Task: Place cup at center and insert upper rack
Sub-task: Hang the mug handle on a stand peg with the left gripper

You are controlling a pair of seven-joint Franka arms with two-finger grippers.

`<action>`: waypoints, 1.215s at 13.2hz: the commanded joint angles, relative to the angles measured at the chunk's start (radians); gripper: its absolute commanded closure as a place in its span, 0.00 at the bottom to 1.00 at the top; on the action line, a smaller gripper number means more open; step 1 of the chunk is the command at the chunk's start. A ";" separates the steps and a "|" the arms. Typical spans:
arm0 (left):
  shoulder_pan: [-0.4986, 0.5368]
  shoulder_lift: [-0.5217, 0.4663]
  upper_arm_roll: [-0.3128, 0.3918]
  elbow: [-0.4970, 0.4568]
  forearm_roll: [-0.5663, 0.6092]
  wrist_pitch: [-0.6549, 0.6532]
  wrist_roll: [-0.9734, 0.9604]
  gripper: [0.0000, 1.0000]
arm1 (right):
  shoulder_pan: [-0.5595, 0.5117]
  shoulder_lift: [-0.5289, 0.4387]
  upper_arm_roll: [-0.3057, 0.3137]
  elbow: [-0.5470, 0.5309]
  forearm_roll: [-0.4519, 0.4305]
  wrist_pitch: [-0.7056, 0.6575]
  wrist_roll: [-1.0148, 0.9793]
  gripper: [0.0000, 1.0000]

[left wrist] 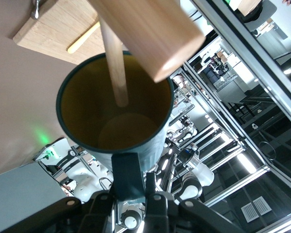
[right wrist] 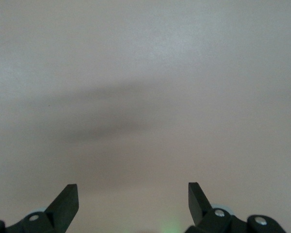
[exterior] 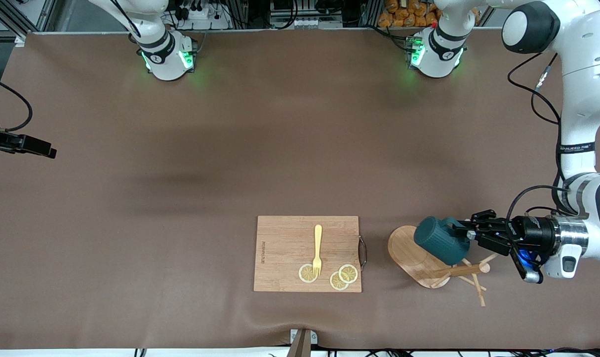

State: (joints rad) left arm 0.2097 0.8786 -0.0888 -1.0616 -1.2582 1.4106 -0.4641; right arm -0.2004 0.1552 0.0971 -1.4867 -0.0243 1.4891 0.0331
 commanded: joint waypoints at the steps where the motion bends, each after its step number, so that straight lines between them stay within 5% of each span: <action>1: 0.000 0.013 0.001 0.015 -0.024 0.014 0.022 1.00 | -0.002 -0.008 0.003 -0.001 -0.005 -0.009 0.004 0.00; 16: 0.019 0.034 0.024 0.011 -0.055 0.036 0.032 0.97 | -0.001 -0.008 0.003 -0.004 -0.005 -0.009 0.001 0.00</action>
State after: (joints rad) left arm 0.2251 0.9059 -0.0660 -1.0613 -1.2833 1.4486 -0.4505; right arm -0.2004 0.1552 0.0971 -1.4867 -0.0243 1.4882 0.0326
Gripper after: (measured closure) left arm 0.793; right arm 0.000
